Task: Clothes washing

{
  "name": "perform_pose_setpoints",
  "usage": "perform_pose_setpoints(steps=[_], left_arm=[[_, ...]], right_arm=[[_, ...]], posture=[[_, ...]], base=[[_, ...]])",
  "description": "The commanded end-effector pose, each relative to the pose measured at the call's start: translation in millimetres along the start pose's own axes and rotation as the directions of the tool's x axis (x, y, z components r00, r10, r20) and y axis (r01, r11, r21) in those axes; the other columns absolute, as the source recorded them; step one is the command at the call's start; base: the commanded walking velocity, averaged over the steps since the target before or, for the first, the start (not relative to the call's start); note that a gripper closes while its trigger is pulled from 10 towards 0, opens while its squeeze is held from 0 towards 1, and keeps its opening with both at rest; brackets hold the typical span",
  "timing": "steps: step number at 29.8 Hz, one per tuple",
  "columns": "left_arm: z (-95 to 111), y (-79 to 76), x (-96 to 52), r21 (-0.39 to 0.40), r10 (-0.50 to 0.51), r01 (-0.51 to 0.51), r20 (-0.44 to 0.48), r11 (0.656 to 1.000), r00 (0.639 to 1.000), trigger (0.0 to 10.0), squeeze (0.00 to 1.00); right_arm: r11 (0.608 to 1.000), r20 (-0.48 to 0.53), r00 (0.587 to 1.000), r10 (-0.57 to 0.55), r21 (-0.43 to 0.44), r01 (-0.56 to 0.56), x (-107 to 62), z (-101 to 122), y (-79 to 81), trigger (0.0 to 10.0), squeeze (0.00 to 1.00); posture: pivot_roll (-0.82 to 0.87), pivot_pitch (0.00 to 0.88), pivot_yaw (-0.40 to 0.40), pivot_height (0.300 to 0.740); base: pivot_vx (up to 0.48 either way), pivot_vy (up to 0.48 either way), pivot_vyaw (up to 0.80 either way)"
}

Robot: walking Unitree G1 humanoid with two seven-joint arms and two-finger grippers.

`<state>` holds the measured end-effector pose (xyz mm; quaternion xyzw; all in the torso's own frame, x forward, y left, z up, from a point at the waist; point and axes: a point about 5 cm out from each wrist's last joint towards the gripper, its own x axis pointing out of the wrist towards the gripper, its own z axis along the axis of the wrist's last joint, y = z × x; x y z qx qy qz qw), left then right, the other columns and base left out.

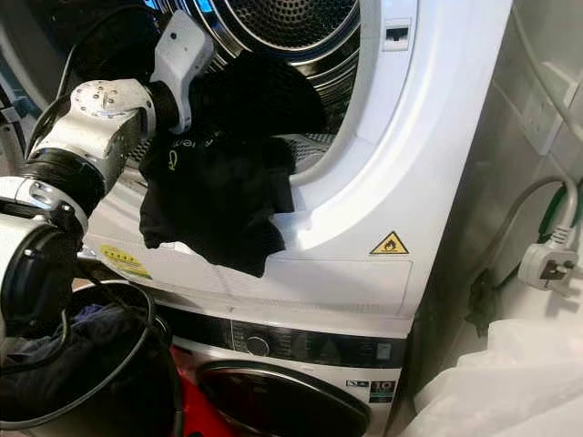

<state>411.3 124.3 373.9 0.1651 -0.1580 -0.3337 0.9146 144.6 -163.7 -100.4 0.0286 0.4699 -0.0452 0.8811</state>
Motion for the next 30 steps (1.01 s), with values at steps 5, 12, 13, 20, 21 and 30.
perform_pose_setpoints(steps=[5, 12, 13, 20, 21, 30], left_arm=[[25.0, 14.7, -4.6, -0.111, 0.066, -0.052, 0.127, 0.992, 0.990, 10.0, 1.00], [20.5, 19.6, -9.4, -0.167, 0.090, -0.068, 0.129, 0.984, 0.988, 10.0, 1.00], [19.7, 19.7, -9.7, -0.169, 0.090, -0.068, 0.125, 0.983, 0.988, 10.0, 1.00], [29.4, 22.5, -12.8, -0.120, 0.063, -0.042, 0.172, 0.992, 0.983, 10.0, 1.00], [37.8, 23.3, -13.2, -0.068, 0.058, -0.045, 0.206, 0.997, 0.977, 10.0, 1.00], [40.4, 4.9, -18.7, 0.096, -0.169, 0.143, 0.368, 0.985, 0.915, 10.0, 1.00]], right_arm=[[1.000, 0.005, 1.000, 0.000, 0.013, 0.000, -0.1, 0.1, 3.7, 10.0, 0.00], [1.000, 0.008, 1.000, 0.011, 0.000, -0.011, 0.9, 3.3, 8.9, 10.0, 0.00], [1.000, 0.007, 1.000, 0.013, -0.002, -0.013, 1.0, 3.4, 9.4, 10.0, 0.00], [1.000, 0.008, 1.000, 0.022, -0.005, -0.022, 1.1, 3.7, 11.7, 10.0, 0.00], [1.000, 0.007, 1.000, 0.023, -0.005, -0.023, 1.0, 3.4, 12.0, 10.0, 0.00], [0.999, 0.008, 0.999, 0.033, -0.001, -0.033, 1.3, 4.4, 16.1, 10.0, 0.00]], posture=[[-0.06, 0.000, 0.155, 0.740], [-0.04, 0.000, 0.151, 0.740], [-0.04, 0.000, 0.151, 0.740], [-0.04, 0.000, 0.149, 0.740], [-0.03, 0.000, 0.152, 0.740], [-0.01, 0.000, 0.150, 0.740]], base=[[0.000, 0.000, 0.00], [0.000, 0.000, 0.00], [0.000, 0.000, 0.00], [0.000, 0.000, 0.00], [0.000, 0.000, 0.00], [0.000, 0.000, 0.00]])
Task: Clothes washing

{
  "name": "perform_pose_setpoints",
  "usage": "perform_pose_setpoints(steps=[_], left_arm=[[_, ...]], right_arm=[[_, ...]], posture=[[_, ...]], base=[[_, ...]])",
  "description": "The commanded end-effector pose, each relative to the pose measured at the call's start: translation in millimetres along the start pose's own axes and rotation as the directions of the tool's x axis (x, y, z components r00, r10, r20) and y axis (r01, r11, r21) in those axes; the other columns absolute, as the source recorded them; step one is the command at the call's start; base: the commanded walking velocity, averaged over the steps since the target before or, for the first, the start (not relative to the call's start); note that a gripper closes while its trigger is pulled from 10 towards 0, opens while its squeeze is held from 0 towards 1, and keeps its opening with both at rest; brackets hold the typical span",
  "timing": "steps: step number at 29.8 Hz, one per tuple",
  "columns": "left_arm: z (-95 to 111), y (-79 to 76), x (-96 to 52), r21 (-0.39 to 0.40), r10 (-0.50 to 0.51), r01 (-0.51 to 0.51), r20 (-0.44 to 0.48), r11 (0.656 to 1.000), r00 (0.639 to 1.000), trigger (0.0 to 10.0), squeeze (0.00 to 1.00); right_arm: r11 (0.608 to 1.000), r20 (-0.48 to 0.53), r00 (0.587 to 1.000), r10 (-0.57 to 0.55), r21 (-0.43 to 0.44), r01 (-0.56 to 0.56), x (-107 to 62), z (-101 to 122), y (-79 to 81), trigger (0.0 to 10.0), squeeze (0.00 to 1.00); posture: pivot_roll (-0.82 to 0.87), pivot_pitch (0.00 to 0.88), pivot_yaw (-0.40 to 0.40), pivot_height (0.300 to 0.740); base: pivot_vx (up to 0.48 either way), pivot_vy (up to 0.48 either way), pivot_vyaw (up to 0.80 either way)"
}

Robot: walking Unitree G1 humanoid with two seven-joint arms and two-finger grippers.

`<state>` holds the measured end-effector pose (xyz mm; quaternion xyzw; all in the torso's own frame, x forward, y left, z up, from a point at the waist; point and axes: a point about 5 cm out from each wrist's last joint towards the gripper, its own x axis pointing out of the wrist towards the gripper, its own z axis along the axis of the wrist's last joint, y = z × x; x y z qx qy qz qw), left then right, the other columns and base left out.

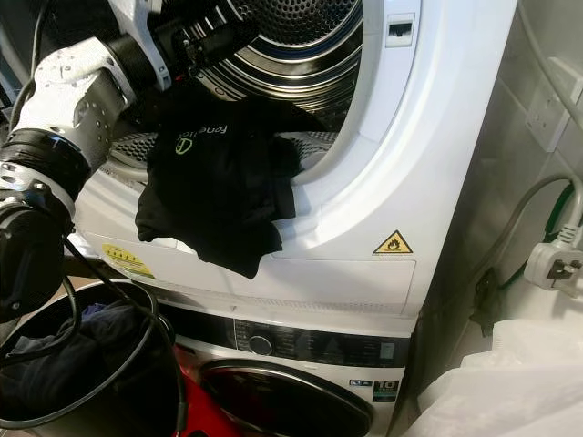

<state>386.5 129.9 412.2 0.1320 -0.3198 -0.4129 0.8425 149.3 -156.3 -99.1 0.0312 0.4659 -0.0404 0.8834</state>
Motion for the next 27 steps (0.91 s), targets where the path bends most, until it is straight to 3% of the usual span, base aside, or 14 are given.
perform_pose_setpoints(steps=[1, 6, 8, 10, 15, 19, 20, 21, 23, 24, 25, 26, 27], left_arm=[[-6.8, -11.0, -6.6, 0.043, -0.088, 0.086, 0.038, 0.995, 0.995, 10.0, 1.00], [-3.4, -35.8, -14.3, 0.181, -0.160, 0.139, 0.105, 0.973, 0.982, 10.0, 1.00], [3.5, -40.2, -15.7, 0.176, -0.123, 0.096, 0.154, 0.980, 0.980, 10.0, 1.00], [16.6, -53.1, -22.7, 0.236, -0.077, 0.024, 0.216, 0.971, 0.973, 10.0, 1.00], [36.6, -75.4, -33.8, 0.244, -0.077, 0.001, 0.304, 0.970, 0.949, 10.0, 1.00], [40.3, -95.1, -46.7, 0.221, -0.204, 0.161, 0.189, 0.962, 0.960, 10.0, 1.00], [34.8, -102.2, -57.4, 0.164, -0.264, 0.244, 0.113, 0.956, 0.958, 10.0, 0.98], [31.6, -103.5, -62.5, 0.137, -0.261, 0.248, 0.089, 0.959, 0.961, 10.0, 0.98], [28.7, -106.4, -71.4, 0.090, -0.204, 0.198, 0.067, 0.976, 0.977, 10.0, 0.87], [25.7, -108.3, -75.7, 0.063, -0.167, 0.164, 0.057, 0.984, 0.984, 10.0, 0.55], [22.9, -110.8, -79.2, 0.039, -0.145, 0.143, 0.046, 0.989, 0.988, 10.0, 0.47], [16.6, -116.6, -84.5, 0.018, -0.131, 0.131, 0.016, 0.991, 0.991, 10.0, 0.31], [12.6, -120.8, -88.0, 0.004, -0.124, 0.124, -0.005, 0.992, 0.992, 10.0, 0.30]], right_arm=[[1.000, -0.001, 1.000, 0.023, -0.001, -0.023, 0.2, 0.4, 8.6, 10.0, 0.00], [1.000, -0.002, 1.000, 0.024, -0.001, -0.024, 0.2, 0.4, 8.5, 10.0, 0.00], [1.000, -0.002, 1.000, 0.024, 0.000, -0.024, 0.2, 0.2, 8.2, 10.0, 0.00], [1.000, -0.002, 1.000, 0.022, 0.000, -0.022, 0.1, -0.1, 7.6, 10.0, 0.00], [1.000, 0.002, 1.000, 0.025, -0.001, -0.025, 0.0, -0.1, 7.5, 10.0, 0.00], [0.999, -0.002, 0.999, 0.039, -0.019, -0.039, 0.2, 0.2, 10.5, 10.0, 0.00], [0.999, 0.001, 0.999, 0.039, -0.018, -0.039, 0.5, 1.7, 10.8, 10.0, 0.00], [0.999, 0.002, 0.999, 0.039, -0.018, -0.039, 0.7, 2.4, 10.9, 10.0, 0.00], [0.999, 0.004, 0.999, 0.040, -0.020, -0.040, 1.0, 3.5, 11.2, 10.0, 0.00], [0.999, 0.006, 0.999, 0.039, -0.019, -0.039, 1.1, 4.0, 11.1, 10.0, 0.00], [0.999, 0.007, 0.999, 0.038, -0.017, -0.038, 1.2, 4.4, 11.0, 10.0, 0.00], [0.999, 0.007, 0.999, 0.038, -0.016, -0.038, 1.2, 4.5, 11.1, 10.0, 0.00], [0.999, 0.007, 0.999, 0.038, -0.016, -0.038, 1.2, 4.5, 11.2, 10.0, 0.00]], posture=[[0.00, 0.000, 0.151, 0.740], [0.00, 0.000, 0.155, 0.740], [0.00, 0.000, 0.159, 0.740], [0.00, 0.000, 0.156, 0.740], [0.03, 0.000, 0.146, 0.740], [0.04, 0.000, 0.145, 0.740], [0.04, 0.000, 0.147, 0.740], [0.05, 0.000, 0.151, 0.740], [0.05, 0.000, 0.153, 0.740], [0.05, 0.000, 0.156, 0.740], [0.05, 0.000, 0.154, 0.740], [0.06, 0.000, 0.153, 0.740], [0.06, 0.000, 0.153, 0.740]], base=[[0.000, 0.000, 0.00], [0.000, 0.000, 0.00], [0.000, 0.000, 0.00], [0.000, 0.000, 0.00], [0.000, 0.000, 0.00], [0.000, 0.000, 0.00], [0.000, 0.000, 0.00], [0.000, 0.000, 0.00], [0.000, 0.000, 0.00], [0.000, 0.000, 0.00], [0.000, 0.000, 0.00], [0.000, 0.000, 0.00], [0.000, 0.000, 0.00]])
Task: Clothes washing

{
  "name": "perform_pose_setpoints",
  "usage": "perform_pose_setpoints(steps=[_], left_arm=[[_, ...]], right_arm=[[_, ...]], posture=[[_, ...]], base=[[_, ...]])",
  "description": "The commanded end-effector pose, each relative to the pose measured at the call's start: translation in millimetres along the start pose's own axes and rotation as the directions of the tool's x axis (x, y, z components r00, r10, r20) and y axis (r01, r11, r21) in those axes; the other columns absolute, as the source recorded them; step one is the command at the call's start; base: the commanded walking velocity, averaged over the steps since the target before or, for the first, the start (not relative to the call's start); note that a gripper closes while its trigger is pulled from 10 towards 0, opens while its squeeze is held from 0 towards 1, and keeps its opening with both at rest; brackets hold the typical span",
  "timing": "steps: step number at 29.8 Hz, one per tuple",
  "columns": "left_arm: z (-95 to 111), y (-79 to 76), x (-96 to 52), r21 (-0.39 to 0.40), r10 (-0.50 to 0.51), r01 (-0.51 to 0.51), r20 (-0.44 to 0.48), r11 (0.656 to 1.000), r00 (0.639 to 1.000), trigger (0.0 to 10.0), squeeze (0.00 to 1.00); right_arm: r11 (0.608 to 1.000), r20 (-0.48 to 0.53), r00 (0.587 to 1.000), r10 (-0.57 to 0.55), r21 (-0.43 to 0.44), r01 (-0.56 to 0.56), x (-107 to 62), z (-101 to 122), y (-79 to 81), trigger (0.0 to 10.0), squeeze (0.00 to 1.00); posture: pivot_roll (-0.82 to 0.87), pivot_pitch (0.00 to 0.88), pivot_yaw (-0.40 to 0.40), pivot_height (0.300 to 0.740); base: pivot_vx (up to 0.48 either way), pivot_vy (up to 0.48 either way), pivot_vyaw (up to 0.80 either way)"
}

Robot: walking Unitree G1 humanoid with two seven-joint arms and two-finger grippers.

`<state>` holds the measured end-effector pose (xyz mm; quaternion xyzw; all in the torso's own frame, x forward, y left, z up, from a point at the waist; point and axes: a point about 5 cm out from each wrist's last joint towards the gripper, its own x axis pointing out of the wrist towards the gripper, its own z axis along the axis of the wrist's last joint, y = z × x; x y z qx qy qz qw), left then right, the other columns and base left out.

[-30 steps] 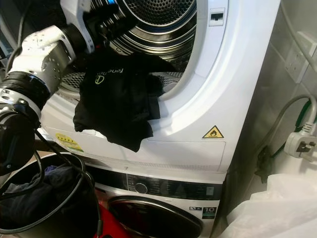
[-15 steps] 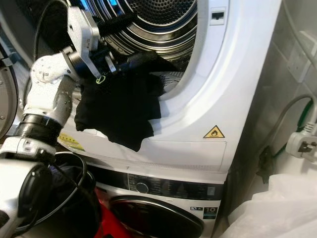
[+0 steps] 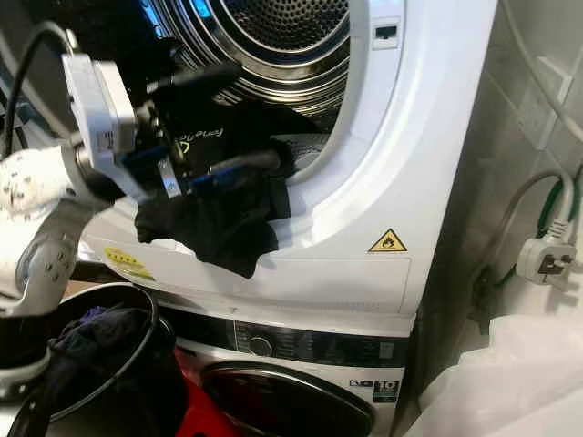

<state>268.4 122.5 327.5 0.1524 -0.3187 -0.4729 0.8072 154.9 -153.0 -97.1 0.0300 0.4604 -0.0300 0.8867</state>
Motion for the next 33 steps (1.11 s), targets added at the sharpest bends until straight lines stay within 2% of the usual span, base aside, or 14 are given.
perform_pose_setpoints(steps=[1, 2, 3, 4, 6, 8, 9, 11, 17, 18, 21, 26, 29, 33], left_arm=[[-4.1, -10.6, -6.6, -0.042, 0.014, -0.015, -0.040, 0.999, 0.999, 10.0, 0.29], [-4.1, -10.6, -6.6, -0.042, 0.014, -0.015, -0.040, 0.999, 0.999, 10.0, 0.29], [-16.7, -29.2, -16.4, -0.127, -0.021, 0.007, -0.104, 0.992, 0.994, 10.0, 0.09], [-22.8, -37.2, -21.9, -0.161, -0.044, 0.022, -0.137, 0.987, 0.990, 10.0, 0.00], [-39.3, -52.3, -40.5, -0.202, -0.087, 0.034, -0.258, 0.979, 0.962, 10.0, 0.00], [-40.4, -54.0, -43.0, -0.209, -0.090, 0.032, -0.277, 0.977, 0.956, 10.0, 0.00], [-53.7, -58.1, -57.3, -0.211, -0.074, -0.003, -0.356, 0.978, 0.932, 10.0, 0.00], [-61.7, -62.8, -68.3, -0.216, -0.036, -0.058, -0.406, 0.975, 0.913, 10.0, 0.00], [-65.3, -65.2, -70.1, -0.179, 0.089, -0.180, -0.424, 0.967, 0.901, 10.0, 0.00], [-69.6, -73.1, -73.7, -0.199, 0.086, -0.191, -0.439, 0.961, 0.894, 10.0, 0.00], [-74.8, -81.3, -77.5, -0.209, 0.086, -0.199, -0.452, 0.957, 0.888, 10.0, 0.00], [-82.2, -73.6, -83.6, -0.151, 0.222, -0.324, -0.465, 0.934, 0.857, 10.0, 0.00], [-89.6, -64.7, -92.5, -0.089, 0.358, -0.448, -0.473, 0.889, 0.805, 10.0, 0.00], [-86.4, -54.0, -89.2, -0.035, 0.442, -0.503, -0.428, 0.863, 0.788, 10.0, 0.00]], right_arm=[[1.000, -0.006, 1.000, 0.022, -0.006, -0.022, 0.0, -1.0, 7.7, 10.0, 0.00], [1.000, -0.006, 1.000, 0.022, -0.006, -0.022, 0.0, -1.0, 7.7, 10.0, 0.00], [1.000, -0.009, 1.000, 0.024, -0.008, -0.024, -0.1, -1.5, 8.6, 10.0, 0.00], [1.000, -0.009, 1.000, 0.024, -0.008, -0.024, -0.1, -1.4, 8.9, 10.0, 0.00], [1.000, -0.009, 1.000, 0.026, -0.009, -0.026, 0.1, -1.1, 9.2, 10.0, 0.00], [1.000, -0.010, 1.000, 0.027, -0.009, -0.027, 0.1, -1.0, 9.2, 10.0, 0.00], [1.000, -0.009, 1.000, 0.025, -0.008, -0.025, 0.2, -0.7, 9.0, 10.0, 0.00], [1.000, -0.008, 1.000, 0.022, -0.005, -0.022, 0.3, -0.2, 8.7, 10.0, 0.00], [1.000, -0.004, 1.000, 0.018, 0.007, -0.018, 0.6, 1.0, 9.1, 10.0, 0.00], [1.000, -0.005, 1.000, 0.020, 0.007, -0.020, 0.6, 1.1, 9.7, 10.0, 0.00], [1.000, -0.006, 1.000, 0.022, 0.006, -0.022, 0.7, 1.0, 10.6, 10.0, 0.00], [1.000, -0.007, 1.000, 0.025, 0.005, -0.025, 0.8, 1.4, 11.5, 10.0, 0.00], [1.000, -0.005, 1.000, 0.024, 0.007, -0.024, 1.1, 2.5, 11.5, 10.0, 0.00], [1.000, -0.002, 1.000, 0.024, 0.005, -0.024, 1.5, 4.2, 10.8, 10.0, 0.00]], posture=[[0.06, 0.000, 0.152, 0.740], [0.06, 0.000, 0.152, 0.740], [0.07, 0.000, 0.148, 0.740], [0.07, 0.000, 0.147, 0.740], [0.07, 0.000, 0.149, 0.740], [0.07, 0.000, 0.149, 0.740], [0.07, 0.000, 0.151, 0.740], [0.07, 0.000, 0.153, 0.740], [0.06, 0.000, 0.159, 0.740], [0.06, 0.000, 0.158, 0.740], [0.07, 0.000, 0.157, 0.740], [0.07, 0.000, 0.156, 0.740], [0.06, 0.000, 0.156, 0.740], [0.06, 0.000, 0.152, 0.740]], base=[[0.000, 0.000, 0.00], [0.000, 0.000, 0.00], [0.000, 0.000, 0.00], [0.000, 0.000, 0.00], [0.000, 0.000, 0.00], [0.000, 0.000, 0.00], [0.000, 0.000, 0.00], [0.000, 0.000, 0.00], [0.000, 0.000, 0.00], [0.000, 0.000, 0.00], [0.000, 0.000, 0.00], [0.000, 0.000, 0.00], [0.000, 0.000, 0.00], [0.000, 0.000, 0.00]])
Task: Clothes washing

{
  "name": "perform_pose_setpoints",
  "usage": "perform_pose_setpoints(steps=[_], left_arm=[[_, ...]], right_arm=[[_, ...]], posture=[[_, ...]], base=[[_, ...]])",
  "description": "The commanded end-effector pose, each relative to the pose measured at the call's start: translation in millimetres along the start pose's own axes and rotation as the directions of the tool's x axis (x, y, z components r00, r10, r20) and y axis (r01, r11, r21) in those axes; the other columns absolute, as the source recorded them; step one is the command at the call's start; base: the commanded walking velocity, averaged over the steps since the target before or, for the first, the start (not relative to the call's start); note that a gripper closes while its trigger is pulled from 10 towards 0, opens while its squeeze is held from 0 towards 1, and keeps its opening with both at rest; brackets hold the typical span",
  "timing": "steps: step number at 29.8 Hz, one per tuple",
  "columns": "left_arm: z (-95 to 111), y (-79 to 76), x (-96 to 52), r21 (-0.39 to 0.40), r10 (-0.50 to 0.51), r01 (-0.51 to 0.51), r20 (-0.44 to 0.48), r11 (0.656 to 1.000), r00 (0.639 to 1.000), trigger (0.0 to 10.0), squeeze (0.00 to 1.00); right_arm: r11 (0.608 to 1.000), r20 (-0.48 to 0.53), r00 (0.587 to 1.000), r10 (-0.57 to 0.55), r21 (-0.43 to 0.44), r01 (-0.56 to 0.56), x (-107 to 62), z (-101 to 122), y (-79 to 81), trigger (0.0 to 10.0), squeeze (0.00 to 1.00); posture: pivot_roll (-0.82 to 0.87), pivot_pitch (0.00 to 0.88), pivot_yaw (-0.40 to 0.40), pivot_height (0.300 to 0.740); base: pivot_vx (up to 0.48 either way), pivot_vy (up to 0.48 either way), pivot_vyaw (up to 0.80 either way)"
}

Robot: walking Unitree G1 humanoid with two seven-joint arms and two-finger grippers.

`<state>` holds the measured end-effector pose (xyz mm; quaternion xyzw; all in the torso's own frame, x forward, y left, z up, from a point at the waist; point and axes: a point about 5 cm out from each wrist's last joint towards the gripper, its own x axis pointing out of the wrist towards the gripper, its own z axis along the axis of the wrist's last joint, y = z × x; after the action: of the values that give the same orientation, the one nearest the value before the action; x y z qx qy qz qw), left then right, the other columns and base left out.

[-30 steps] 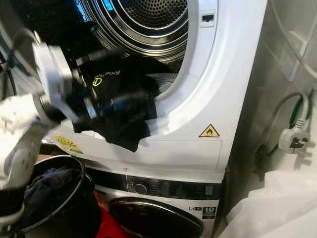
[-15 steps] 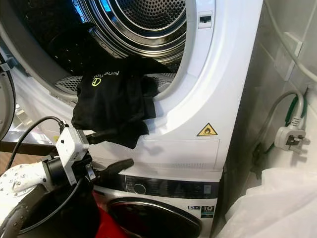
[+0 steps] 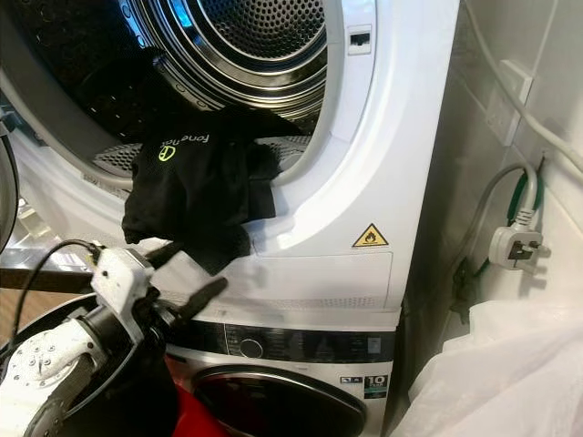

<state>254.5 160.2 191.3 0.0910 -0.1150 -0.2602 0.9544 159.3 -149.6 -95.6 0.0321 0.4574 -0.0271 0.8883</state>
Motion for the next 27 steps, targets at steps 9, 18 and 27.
perform_pose_setpoints(steps=[9, 18, 27], left_arm=[[33.8, 25.3, 20.4, 0.030, 0.130, -0.139, 0.202, 0.990, 0.971, 10.0, 0.00], [78.2, 25.9, 41.7, 0.070, 0.075, -0.110, 0.382, 0.991, 0.921, 10.0, 0.00], [96.0, 51.8, 66.5, 0.028, 0.134, -0.161, 0.431, 0.987, 0.892, 10.0, 0.00]], right_arm=[[1.000, -0.002, 1.000, 0.015, 0.007, -0.015, 1.2, 3.4, 7.1, 10.0, 0.00], [1.000, 0.001, 1.000, 0.008, 0.014, -0.008, 1.4, 4.2, 6.4, 10.0, 0.00], [1.000, -0.002, 1.000, 0.010, 0.010, -0.010, 1.2, 3.1, 6.4, 10.0, 0.00]], posture=[[0.06, 0.000, 0.152, 0.740], [0.06, 0.000, 0.145, 0.740], [0.05, 0.000, 0.142, 0.740]], base=[[0.000, 0.000, 0.00], [0.000, 0.000, 0.00], [0.000, 0.000, 0.00]])
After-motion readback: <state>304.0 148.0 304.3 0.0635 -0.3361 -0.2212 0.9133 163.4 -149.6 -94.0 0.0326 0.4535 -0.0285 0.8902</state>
